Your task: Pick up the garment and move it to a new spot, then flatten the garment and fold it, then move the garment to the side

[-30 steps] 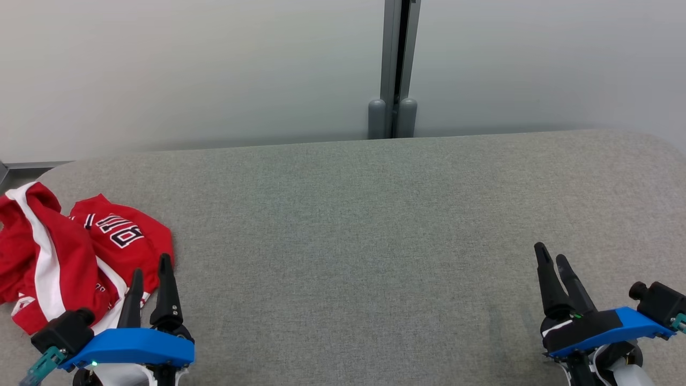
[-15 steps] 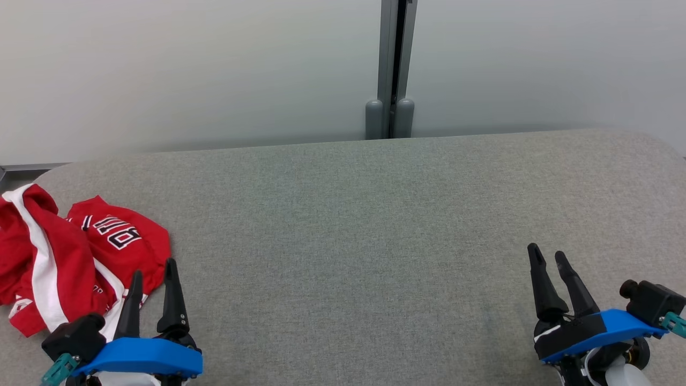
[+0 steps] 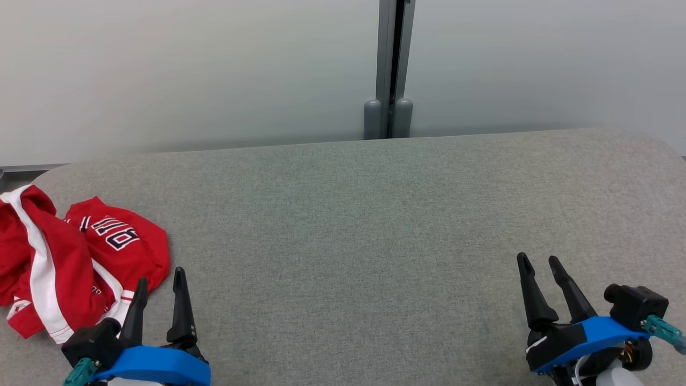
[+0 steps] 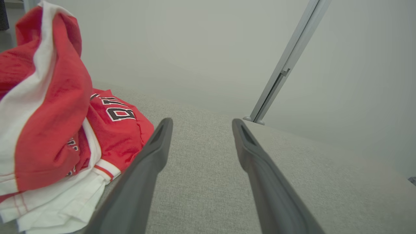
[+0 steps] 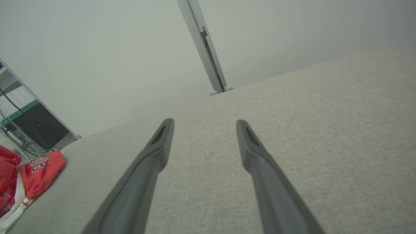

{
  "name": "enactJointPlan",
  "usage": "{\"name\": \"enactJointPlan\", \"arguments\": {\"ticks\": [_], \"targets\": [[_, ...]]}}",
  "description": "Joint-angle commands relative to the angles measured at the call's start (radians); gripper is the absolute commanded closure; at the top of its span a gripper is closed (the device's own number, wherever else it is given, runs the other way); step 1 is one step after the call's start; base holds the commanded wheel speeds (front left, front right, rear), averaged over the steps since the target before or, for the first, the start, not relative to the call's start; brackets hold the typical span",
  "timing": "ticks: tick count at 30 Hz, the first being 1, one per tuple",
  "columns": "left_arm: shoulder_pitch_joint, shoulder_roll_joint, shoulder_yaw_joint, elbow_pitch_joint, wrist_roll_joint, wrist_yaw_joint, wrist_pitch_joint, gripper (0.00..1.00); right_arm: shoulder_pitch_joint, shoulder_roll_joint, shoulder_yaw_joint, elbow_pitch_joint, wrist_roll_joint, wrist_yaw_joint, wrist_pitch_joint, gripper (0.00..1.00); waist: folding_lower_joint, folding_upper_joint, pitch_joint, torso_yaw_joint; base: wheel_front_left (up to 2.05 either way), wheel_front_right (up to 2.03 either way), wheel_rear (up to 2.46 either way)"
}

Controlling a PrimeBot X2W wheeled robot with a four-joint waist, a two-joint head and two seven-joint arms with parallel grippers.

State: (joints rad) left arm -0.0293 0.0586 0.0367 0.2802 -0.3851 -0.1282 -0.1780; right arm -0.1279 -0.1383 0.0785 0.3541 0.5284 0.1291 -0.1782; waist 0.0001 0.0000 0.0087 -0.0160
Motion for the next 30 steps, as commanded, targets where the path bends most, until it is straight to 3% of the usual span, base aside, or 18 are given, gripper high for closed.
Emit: {"name": "enactJointPlan", "arguments": {"ticks": [1, 30], "targets": [[-0.001, 0.002, -0.003, 0.003, 0.034, 0.001, -0.012, 0.00, -0.012, -0.012, 0.005, 0.005, -0.034, 0.002, -0.010, 0.00, -0.0001, 0.0000, 0.001, 0.000, 0.00, 0.00, 0.00], [0.043, -0.005, 0.010, 0.067, 0.259, 0.014, -0.068, 0.00, 0.000, 0.006, -0.013, 0.088, -0.290, 0.002, -0.068, 0.00, -0.0001, 0.0000, -0.001, -0.009, 0.00, 0.00, 0.00]]}}
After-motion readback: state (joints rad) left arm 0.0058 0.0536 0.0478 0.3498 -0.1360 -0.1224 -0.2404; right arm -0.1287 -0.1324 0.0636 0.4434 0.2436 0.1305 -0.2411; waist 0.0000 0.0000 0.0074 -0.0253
